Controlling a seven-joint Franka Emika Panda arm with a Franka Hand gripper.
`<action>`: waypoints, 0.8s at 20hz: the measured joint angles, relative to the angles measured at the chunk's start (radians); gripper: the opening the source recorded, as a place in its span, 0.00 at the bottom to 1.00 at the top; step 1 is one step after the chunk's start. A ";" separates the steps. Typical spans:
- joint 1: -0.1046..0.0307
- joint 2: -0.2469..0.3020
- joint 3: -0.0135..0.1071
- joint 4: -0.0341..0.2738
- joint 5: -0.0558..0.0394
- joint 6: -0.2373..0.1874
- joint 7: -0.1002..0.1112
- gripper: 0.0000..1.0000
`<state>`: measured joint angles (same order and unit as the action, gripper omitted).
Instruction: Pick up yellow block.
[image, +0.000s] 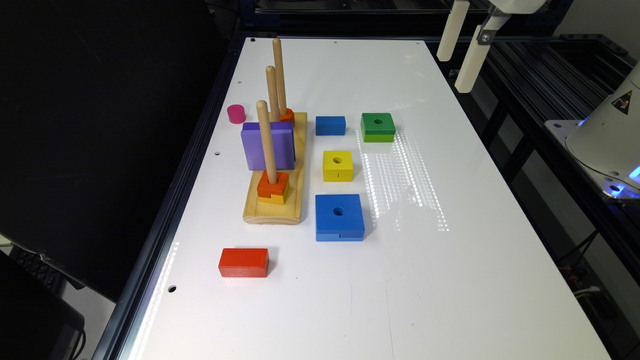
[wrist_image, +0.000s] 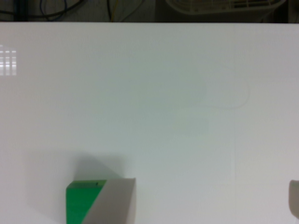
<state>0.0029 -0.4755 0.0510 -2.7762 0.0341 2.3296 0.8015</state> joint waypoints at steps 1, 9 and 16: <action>0.000 0.002 0.000 0.003 0.0000 0.000 0.000 1.00; 0.000 0.055 0.000 0.048 -0.0001 0.001 0.000 1.00; -0.001 0.081 0.000 0.074 -0.0004 0.002 0.000 1.00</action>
<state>0.0015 -0.3942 0.0510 -2.7022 0.0337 2.3315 0.8015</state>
